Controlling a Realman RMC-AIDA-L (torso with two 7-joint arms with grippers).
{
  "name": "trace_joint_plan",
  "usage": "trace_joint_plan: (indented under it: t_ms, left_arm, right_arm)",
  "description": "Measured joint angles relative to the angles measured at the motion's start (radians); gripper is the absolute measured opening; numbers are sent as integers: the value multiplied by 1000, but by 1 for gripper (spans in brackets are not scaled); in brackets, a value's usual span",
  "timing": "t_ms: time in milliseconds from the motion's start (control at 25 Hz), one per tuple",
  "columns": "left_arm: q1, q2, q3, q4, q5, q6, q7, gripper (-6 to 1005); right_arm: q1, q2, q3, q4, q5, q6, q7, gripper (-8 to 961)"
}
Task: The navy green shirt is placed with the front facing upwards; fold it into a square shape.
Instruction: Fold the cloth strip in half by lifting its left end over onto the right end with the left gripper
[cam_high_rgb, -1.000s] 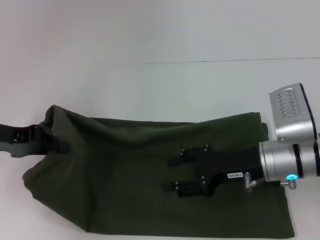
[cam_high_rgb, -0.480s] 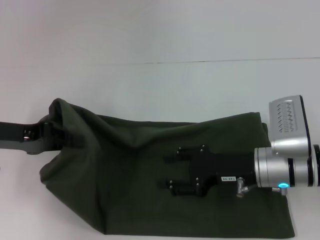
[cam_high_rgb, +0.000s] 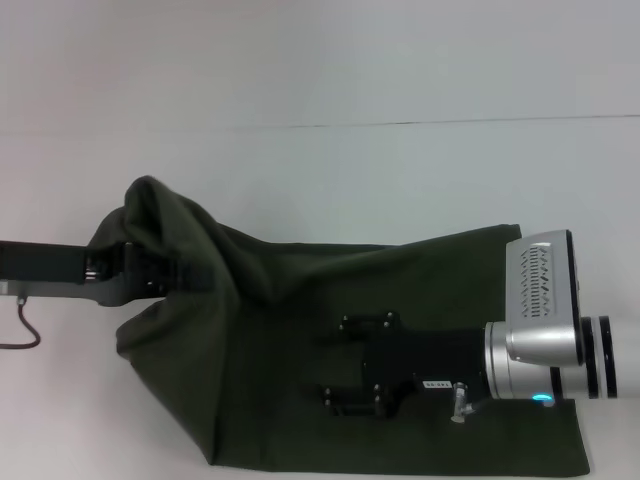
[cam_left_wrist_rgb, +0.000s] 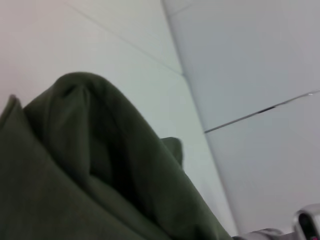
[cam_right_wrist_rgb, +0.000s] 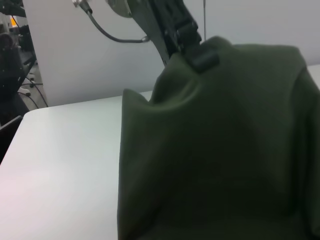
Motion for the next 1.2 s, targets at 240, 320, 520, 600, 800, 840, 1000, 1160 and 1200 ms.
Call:
trace_joint_plan:
  t_ms: [240, 320, 520, 600, 800, 840, 1000, 1160, 1200]
  left_arm:
    - [2, -29, 3, -6, -52, 15, 18, 41]
    - [2, -36, 4, -16, -67, 16, 23, 41]
    - [1, -51, 4, -48, -108, 17, 47, 40]
    - [-3, -56, 4, -64, -125, 17, 58, 40]
    - [-6, -69, 3, -76, -138, 18, 74, 40]
    - [-6, -70, 3, -77, -139, 18, 75, 40]
    - [-4, -72, -1, -78, -143, 16, 83, 40]
    - [-1, -72, -2, -78, -152, 16, 96, 41]
    - [0, -72, -3, -78, -158, 17, 100, 41]
  right_arm:
    - [7, 0, 1, 68, 78, 21, -101, 672]
    - [3, 0, 1, 77, 99, 21, -120, 671]
    - [-5, -1, 1, 78, 118, 28, -132, 667]
    - [-5, -1, 1, 79, 118, 34, -142, 666]
    - [0, -1, 1, 84, 119, 73, -155, 619]
    - [3, 0, 2, 88, 120, 87, -152, 596]
    - [21, 3, 2, 113, 120, 145, -156, 506]
    - [49, 6, 2, 148, 120, 166, -168, 415]
    - [64, 8, 2, 162, 120, 172, -172, 373]
